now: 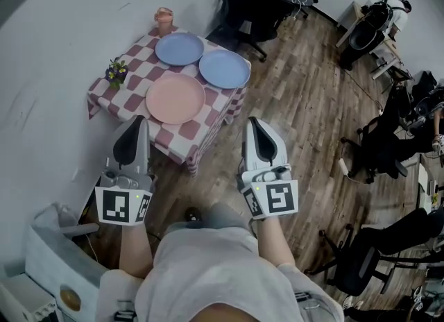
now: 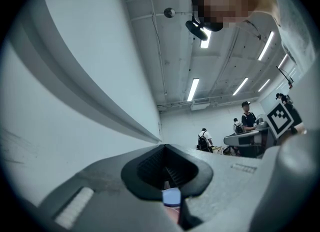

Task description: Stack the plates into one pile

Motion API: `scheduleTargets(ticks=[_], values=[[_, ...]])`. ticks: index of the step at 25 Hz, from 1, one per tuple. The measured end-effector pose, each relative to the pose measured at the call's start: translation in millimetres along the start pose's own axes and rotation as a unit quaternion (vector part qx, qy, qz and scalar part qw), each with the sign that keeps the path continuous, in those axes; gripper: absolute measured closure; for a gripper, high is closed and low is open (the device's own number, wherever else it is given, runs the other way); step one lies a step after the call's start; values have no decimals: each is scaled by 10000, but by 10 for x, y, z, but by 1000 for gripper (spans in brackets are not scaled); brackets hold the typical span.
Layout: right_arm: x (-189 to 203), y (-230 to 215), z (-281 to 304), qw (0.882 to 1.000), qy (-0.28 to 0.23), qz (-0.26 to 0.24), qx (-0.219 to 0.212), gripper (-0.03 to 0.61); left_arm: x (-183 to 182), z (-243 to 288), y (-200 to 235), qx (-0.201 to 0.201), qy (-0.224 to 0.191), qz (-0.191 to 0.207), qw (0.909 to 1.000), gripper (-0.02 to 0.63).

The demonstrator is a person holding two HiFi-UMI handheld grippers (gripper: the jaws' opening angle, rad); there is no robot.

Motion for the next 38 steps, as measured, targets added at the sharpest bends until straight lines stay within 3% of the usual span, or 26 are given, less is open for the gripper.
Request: scheduleTargets(ticks=[5,9,11,17,24,28,32,38], values=[[10,41,187,9993,-283,-197,-158,577,33,120,135,129,-49,151,9998,609],[-9,91,403,9948,-529,-702,-511,577,82,203,274,344,-181,-286,9988,609],[-18,96,528,9930,-614,-785,-629,577,90,244,344,308,-231,-324,9987,609],[169,-62,1011,9978,-157,-262,-586,577,213,528,546,100,0,-276,9996,609],[322,-249,1730,9914,108,-125,-1302,577,324,971,738,-441,131,-67,9989,609],[434,-379,2142,9870,253,-104,-1583,577,438,1229,856,-865,290,-147,9957,609],[673,-502,2518,9793,724,180,-1879,577,671,1390,962,-1394,679,-533,9865,609],[1193,-594,2931,9570,1591,509,-2371,577,1122,1523,1065,-1971,1440,-783,9666,609]])
Point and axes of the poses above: the fingertips, and each gripper's own axes: z forward along the fingers, y to its left, x out of its underside, the point moved 10 cm from there along -z, backward along the fingers, and after that the axes turned 6 degrees about -z, right-handed, at the moved point
